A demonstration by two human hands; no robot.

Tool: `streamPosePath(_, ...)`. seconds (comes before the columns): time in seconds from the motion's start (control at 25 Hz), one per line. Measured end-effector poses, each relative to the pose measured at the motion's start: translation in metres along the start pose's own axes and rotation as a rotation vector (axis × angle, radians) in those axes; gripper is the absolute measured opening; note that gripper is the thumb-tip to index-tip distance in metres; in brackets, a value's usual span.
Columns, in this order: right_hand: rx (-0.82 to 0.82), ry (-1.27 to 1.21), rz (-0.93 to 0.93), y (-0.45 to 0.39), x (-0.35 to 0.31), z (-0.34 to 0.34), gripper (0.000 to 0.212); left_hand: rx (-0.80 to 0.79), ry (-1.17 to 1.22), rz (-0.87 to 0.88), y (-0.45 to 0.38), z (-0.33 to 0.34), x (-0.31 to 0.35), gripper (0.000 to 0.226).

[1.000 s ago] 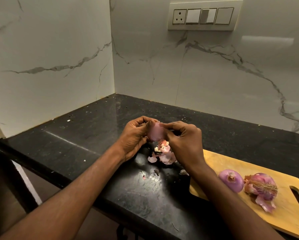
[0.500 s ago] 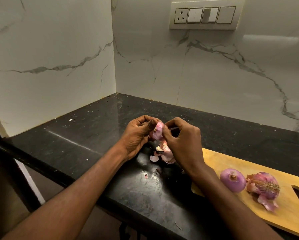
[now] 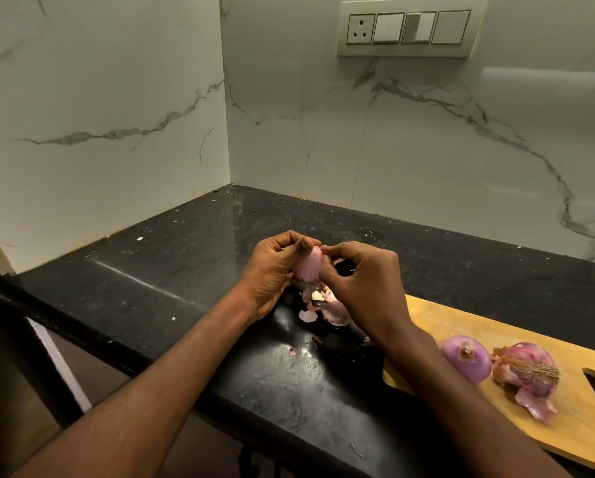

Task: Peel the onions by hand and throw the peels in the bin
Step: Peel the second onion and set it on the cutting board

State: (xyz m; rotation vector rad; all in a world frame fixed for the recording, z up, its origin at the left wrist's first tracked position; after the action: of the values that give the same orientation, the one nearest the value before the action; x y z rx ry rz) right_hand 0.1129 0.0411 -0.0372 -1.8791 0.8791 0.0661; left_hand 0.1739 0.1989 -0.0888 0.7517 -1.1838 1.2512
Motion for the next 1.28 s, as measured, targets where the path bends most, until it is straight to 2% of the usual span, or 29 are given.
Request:
streamPosePath(0.08, 0.008, 0.081, -0.045, 0.0, -0.005, 0.001, 0.016, -0.016, 0.006, 0.014, 0.001, 0.001, 0.002, 0.059)
streamPosePath(0.32, 0.019, 0.115, -0.03, -0.001, -0.003, 0.002, 0.007, -0.004, -0.011, 0.017, 0.003, 0.002, 0.004, 0.058)
streamPosePath(0.52, 0.117, -0.02, 0.07, 0.0, 0.006, -0.005, 0.015, 0.055, 0.067, -0.007, 0.003, 0.003, 0.006, 0.061)
streamPosePath(0.68, 0.176, -0.048, 0.123, -0.001, 0.009, -0.008, 0.012, 0.099, 0.077, -0.039, 0.004, 0.003, 0.006, 0.056)
streamPosePath(0.92, 0.147, -0.054, 0.145, 0.001, 0.011, -0.001, 0.032, 0.114, 0.044, -0.065, 0.004, 0.004, 0.005, 0.044)
streamPosePath(1.04, 0.117, -0.01, 0.107, 0.001, 0.009, 0.002, 0.034, 0.119, 0.046, -0.065, 0.004, 0.003, 0.006, 0.044)
streamPosePath(1.12, 0.116, 0.025, 0.087, 0.0, 0.007, 0.002, 0.027, 0.111, 0.06, -0.061, 0.004, 0.003, 0.006, 0.044)
streamPosePath(1.2, 0.133, 0.024, 0.091, -0.001, 0.008, 0.001, 0.009, 0.092, 0.085, -0.057, 0.005, 0.004, 0.007, 0.042)
streamPosePath(1.28, 0.095, -0.029, 0.141, -0.001, 0.014, 0.004, 0.03, 0.078, 0.124, -0.06, 0.005, 0.005, 0.007, 0.043)
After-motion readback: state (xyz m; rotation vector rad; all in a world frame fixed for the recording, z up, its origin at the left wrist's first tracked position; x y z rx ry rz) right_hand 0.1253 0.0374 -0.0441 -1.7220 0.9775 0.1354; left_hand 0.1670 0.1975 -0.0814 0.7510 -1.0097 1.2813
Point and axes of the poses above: each hand's wrist, its own y-axis away from the middle knuckle, its own z-axis out of the palm, x = y × z, the point moved 6 cm from there along -y, towards the middle knuckle, and after that the axes turned 8 degrees about -z, right-handed, at the moved point
